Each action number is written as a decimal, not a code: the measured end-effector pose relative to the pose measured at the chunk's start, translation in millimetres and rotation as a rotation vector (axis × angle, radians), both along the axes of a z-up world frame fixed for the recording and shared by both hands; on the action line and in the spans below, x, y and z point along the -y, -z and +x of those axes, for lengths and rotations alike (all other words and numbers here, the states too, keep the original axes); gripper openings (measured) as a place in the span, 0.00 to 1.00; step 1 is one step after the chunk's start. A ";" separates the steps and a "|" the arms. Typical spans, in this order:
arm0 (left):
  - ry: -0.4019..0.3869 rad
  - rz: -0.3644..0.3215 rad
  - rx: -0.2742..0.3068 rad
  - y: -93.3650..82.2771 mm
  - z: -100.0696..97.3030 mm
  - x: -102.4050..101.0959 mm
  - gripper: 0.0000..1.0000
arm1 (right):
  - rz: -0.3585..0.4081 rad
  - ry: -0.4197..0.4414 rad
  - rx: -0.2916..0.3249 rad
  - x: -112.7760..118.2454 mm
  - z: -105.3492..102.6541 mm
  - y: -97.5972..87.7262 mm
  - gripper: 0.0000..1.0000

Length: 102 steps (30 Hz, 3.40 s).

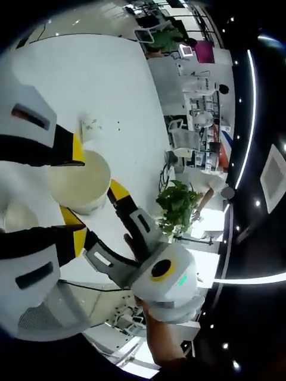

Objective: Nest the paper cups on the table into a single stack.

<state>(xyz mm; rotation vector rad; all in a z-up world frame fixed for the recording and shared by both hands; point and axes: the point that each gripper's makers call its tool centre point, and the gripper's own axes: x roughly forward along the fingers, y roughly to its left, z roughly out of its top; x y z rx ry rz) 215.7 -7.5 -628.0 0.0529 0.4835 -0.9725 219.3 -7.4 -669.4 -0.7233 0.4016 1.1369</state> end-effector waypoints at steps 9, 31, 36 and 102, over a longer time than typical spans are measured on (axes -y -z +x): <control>0.019 -0.072 -0.061 -5.4 -7.5 9.1 0.20 | 0.045 -0.030 0.051 -17.5 -22.4 -15.5 0.37; 0.160 0.059 -0.115 10.6 -45.3 23.7 0.00 | 0.076 0.011 0.060 -10.7 -46.1 -13.0 0.36; 0.228 0.180 -0.082 20.1 -56.6 22.6 0.00 | 0.073 0.007 0.043 -10.5 -54.9 -7.9 0.36; 0.485 0.578 -0.132 104.4 -107.6 15.3 0.01 | -0.002 0.164 -0.207 74.9 -108.7 68.1 0.62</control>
